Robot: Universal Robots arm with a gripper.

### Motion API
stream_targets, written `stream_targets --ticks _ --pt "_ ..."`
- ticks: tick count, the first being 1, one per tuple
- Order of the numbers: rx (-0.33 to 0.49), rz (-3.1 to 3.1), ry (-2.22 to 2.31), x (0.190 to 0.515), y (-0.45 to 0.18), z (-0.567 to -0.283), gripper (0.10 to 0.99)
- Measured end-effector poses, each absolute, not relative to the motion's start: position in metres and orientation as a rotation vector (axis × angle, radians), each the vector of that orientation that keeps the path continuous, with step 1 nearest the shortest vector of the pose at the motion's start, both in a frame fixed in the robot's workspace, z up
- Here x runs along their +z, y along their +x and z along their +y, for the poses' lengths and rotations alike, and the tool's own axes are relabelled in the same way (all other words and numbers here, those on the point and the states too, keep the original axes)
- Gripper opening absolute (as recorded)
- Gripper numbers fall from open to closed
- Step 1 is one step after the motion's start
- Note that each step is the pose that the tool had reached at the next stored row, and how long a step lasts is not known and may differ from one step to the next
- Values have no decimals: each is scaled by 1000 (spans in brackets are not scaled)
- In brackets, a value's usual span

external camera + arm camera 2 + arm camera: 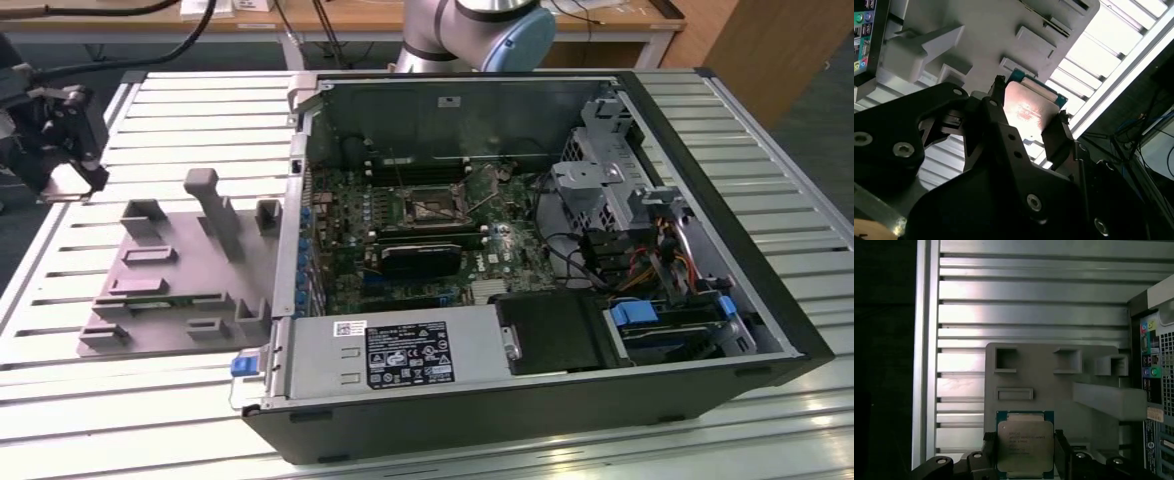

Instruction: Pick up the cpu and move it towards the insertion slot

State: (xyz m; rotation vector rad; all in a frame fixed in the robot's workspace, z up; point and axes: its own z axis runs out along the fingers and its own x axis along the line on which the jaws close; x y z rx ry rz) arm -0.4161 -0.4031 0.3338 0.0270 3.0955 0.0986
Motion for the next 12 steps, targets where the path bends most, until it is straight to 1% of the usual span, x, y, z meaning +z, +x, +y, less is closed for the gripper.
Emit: stream_targets --ticks 12 --pt "99 3089 27 376 -416 -403 541"
